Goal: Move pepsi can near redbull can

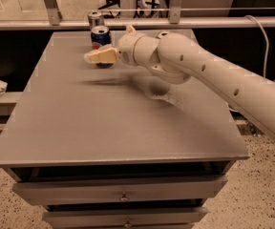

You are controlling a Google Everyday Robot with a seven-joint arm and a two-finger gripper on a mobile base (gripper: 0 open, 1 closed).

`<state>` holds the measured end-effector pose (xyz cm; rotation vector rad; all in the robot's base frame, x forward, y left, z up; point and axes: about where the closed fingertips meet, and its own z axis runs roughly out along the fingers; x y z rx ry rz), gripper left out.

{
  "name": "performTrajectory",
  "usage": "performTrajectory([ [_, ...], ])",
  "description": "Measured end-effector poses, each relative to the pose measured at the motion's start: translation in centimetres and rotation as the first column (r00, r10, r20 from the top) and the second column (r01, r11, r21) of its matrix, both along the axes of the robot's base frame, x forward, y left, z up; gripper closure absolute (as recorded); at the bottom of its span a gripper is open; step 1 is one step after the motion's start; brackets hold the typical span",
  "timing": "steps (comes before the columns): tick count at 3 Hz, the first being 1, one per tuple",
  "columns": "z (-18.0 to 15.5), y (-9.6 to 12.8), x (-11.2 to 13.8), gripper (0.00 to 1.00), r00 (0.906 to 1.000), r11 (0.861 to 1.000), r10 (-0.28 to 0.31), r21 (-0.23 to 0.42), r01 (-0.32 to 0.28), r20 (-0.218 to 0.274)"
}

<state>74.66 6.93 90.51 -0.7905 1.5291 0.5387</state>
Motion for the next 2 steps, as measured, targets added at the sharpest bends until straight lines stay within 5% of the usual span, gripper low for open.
performTrajectory([
  [2, 0.4, -5.2, -5.7, 0.0, 0.9992, 1.0, 0.018, 0.014, -0.019, 0.034],
])
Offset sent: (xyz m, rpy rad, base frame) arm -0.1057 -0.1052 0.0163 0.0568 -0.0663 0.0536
